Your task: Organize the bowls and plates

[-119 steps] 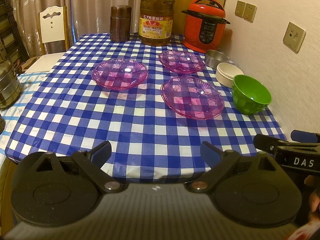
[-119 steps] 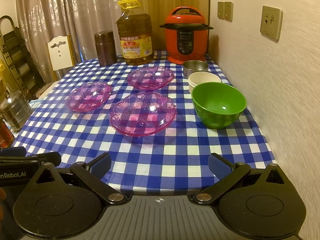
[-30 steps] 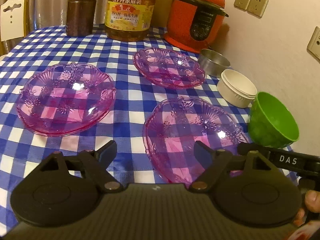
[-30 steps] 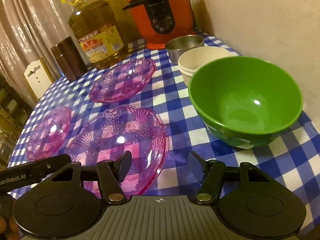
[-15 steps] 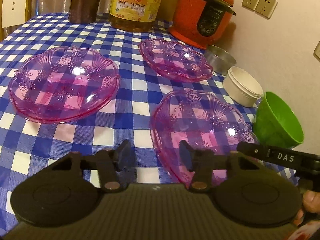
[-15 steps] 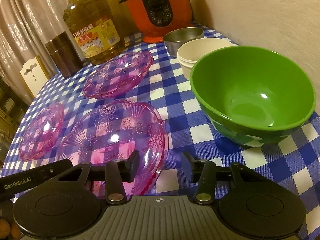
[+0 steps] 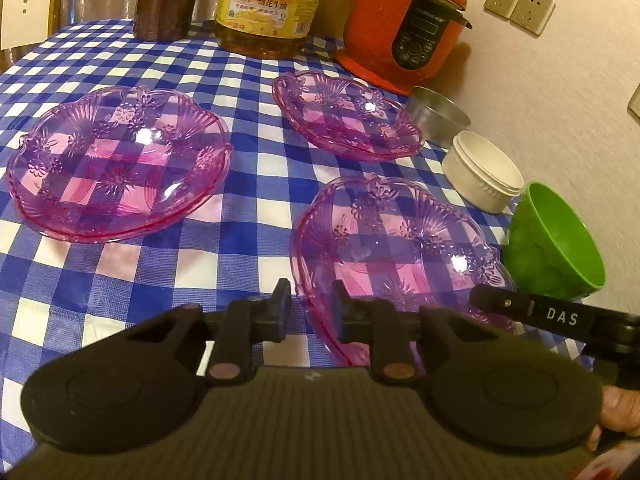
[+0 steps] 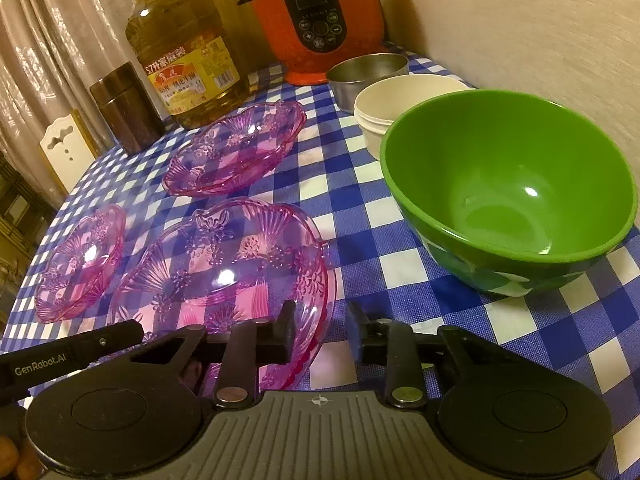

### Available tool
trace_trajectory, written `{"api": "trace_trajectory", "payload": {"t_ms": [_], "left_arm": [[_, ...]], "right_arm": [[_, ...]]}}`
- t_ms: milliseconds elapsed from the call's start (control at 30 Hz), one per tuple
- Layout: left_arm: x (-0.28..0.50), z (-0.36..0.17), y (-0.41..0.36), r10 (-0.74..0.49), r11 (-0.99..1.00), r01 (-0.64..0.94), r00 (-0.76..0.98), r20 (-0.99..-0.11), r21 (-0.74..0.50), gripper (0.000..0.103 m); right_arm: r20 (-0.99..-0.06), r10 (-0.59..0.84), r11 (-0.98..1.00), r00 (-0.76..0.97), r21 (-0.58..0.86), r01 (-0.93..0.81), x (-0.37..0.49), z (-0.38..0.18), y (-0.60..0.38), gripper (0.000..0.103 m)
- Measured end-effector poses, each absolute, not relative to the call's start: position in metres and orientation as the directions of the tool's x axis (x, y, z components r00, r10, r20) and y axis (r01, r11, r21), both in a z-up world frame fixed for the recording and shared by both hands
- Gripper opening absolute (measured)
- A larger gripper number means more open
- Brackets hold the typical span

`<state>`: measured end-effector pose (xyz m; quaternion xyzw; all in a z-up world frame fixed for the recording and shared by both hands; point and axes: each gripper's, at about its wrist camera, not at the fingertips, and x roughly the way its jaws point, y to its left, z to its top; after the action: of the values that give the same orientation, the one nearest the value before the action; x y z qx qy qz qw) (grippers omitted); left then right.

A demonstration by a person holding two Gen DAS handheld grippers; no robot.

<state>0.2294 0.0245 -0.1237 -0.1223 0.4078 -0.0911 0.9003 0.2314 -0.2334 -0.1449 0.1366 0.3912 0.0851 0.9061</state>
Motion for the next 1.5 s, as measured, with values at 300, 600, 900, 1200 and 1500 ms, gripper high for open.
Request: {"api": "trace_trajectory", "payload": {"t_ms": [300,600,900,1200,1500], "left_arm": [[0.230,-0.123,0.024,-0.269,0.951,0.060,0.647,-0.713,-0.305,0.011],[0.229,-0.120,0.024,-0.269,0.950,0.056,0.649,-0.711,-0.308,0.011],[0.226,-0.105,0.029,-0.248,0.953,0.041,0.679,-0.691,-0.302,0.011],[0.230,-0.073,0.023,-0.236,0.959,0.062,0.721,-0.652,-0.278,0.011],[0.269,-0.051,0.025,-0.214,0.961,0.046,0.752,-0.624,-0.274,0.011]], "right_arm": [[-0.687,0.261,0.950,0.678,0.308,-0.053,0.232,-0.146,-0.231,0.015],[-0.686,0.265,0.945,0.678,0.323,-0.042,0.231,-0.145,-0.233,0.014],[-0.651,0.281,0.940,0.705,0.335,-0.066,0.229,-0.126,-0.230,0.012],[-0.602,0.273,0.945,0.751,0.315,-0.091,0.229,-0.098,-0.228,0.012],[-0.564,0.288,0.943,0.774,0.308,-0.126,0.260,-0.074,-0.221,0.013]]}}
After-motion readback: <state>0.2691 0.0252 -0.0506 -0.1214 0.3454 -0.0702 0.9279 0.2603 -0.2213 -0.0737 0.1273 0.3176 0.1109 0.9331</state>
